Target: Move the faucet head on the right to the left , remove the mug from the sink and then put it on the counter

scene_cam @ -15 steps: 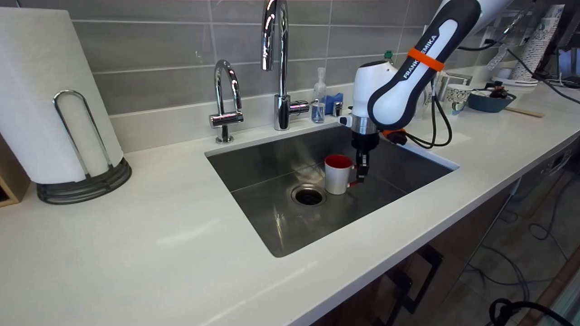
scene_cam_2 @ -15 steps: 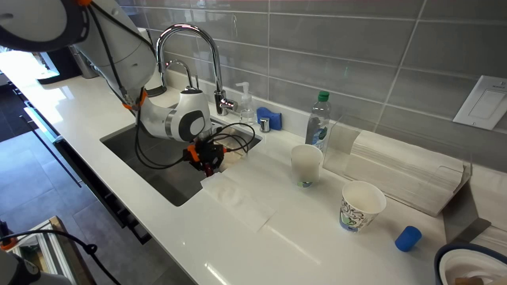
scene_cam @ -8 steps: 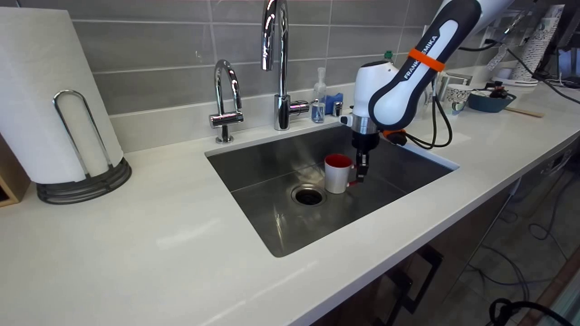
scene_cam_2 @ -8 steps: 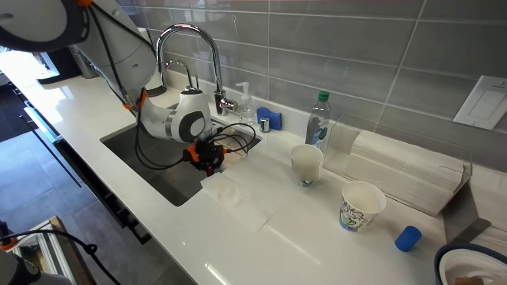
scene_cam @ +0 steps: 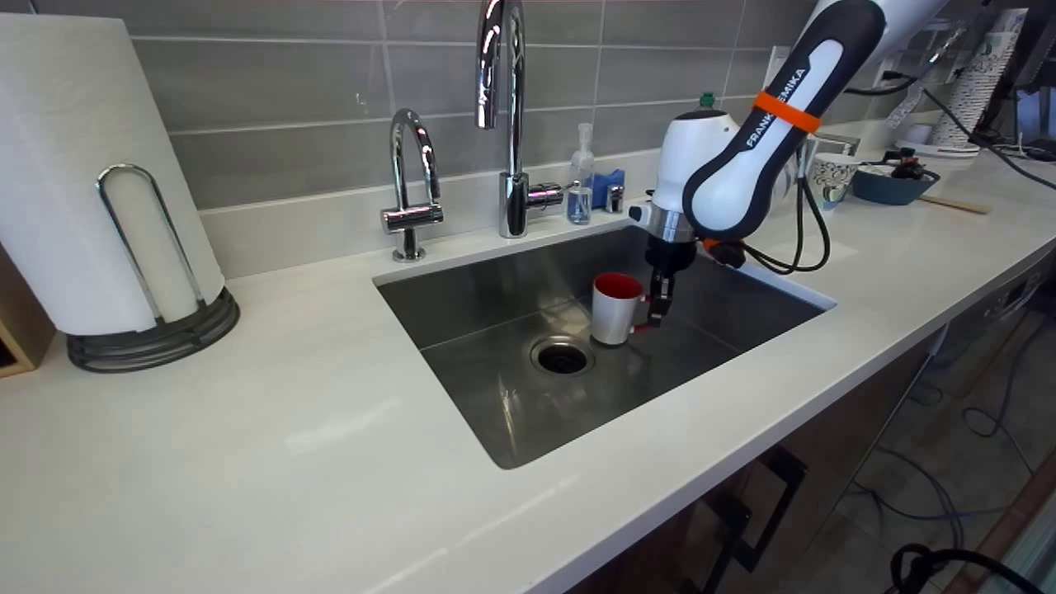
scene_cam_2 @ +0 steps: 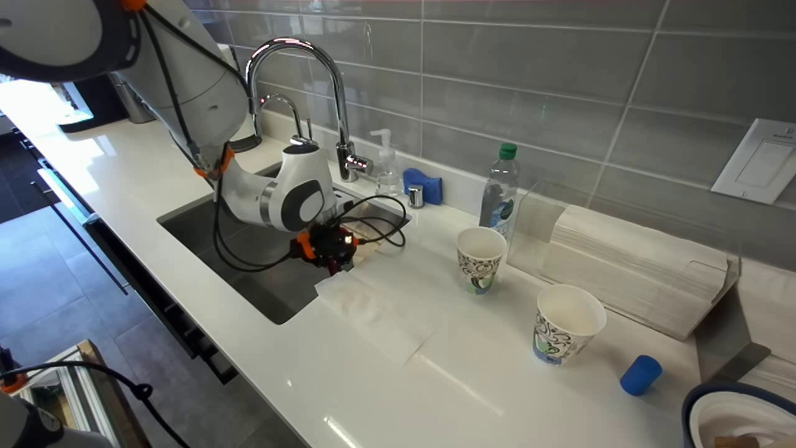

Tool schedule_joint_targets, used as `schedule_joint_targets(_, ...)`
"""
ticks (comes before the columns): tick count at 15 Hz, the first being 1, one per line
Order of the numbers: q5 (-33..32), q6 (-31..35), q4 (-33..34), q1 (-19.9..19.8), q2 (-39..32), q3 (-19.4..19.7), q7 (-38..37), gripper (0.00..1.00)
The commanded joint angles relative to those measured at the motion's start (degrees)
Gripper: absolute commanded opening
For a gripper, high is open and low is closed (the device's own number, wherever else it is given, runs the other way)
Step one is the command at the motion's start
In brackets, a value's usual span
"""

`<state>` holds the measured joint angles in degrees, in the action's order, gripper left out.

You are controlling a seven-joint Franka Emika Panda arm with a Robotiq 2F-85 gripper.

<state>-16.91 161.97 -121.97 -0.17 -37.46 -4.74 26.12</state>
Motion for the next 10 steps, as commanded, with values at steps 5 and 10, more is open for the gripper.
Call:
schedule_joint_targets(5, 0.5, 3.8, -7.9, -2.0, 7.6, -0.9, -1.4, 0.05)
schedule_joint_targets(10, 1.3, 2.4, -12.3, -2.5, 13.5, -1.1, -2.1, 0.05)
